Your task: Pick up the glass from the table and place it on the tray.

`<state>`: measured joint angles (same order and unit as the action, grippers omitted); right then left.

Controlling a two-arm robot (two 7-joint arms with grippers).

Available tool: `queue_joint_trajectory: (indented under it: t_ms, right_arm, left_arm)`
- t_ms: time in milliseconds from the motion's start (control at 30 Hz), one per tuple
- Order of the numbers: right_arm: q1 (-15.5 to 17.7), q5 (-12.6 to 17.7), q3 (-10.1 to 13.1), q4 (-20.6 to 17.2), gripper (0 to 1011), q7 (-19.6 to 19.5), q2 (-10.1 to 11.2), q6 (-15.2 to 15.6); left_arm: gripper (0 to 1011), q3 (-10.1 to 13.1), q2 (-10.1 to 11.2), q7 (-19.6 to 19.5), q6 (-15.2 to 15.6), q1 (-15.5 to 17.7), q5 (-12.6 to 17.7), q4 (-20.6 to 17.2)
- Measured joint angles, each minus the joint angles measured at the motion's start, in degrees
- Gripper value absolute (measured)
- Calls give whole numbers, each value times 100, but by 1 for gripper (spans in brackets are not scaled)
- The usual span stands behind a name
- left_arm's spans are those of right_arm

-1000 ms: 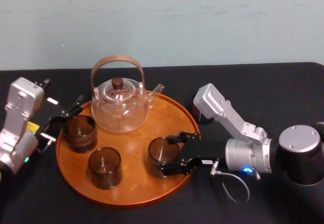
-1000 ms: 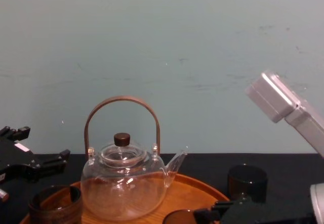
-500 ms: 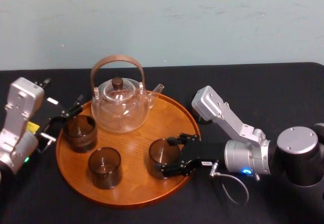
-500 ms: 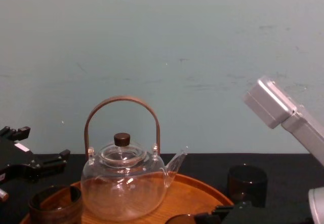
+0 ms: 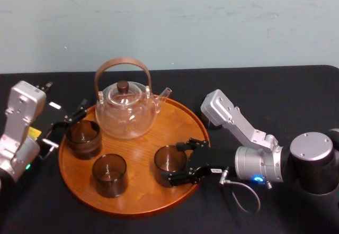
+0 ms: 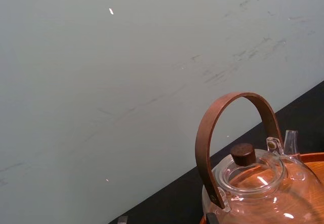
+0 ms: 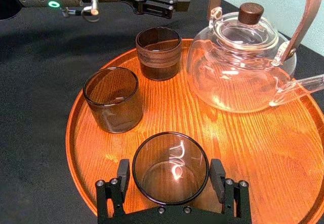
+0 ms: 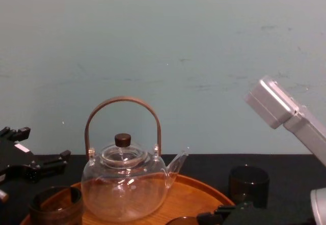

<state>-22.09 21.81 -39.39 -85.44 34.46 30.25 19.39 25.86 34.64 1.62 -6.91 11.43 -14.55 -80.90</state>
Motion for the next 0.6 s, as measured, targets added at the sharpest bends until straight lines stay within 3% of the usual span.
queue_joint_trajectory:
  t_ms: [333, 600]
  right_arm:
    - [3, 12, 8, 0, 1003, 16, 4, -3]
    - [222, 195, 111, -271, 1002, 268, 383, -122]
  left_arm:
    - [1001, 0, 0, 0, 0, 0, 0, 0]
    - [1001, 0, 0, 0, 0, 0, 0, 0]
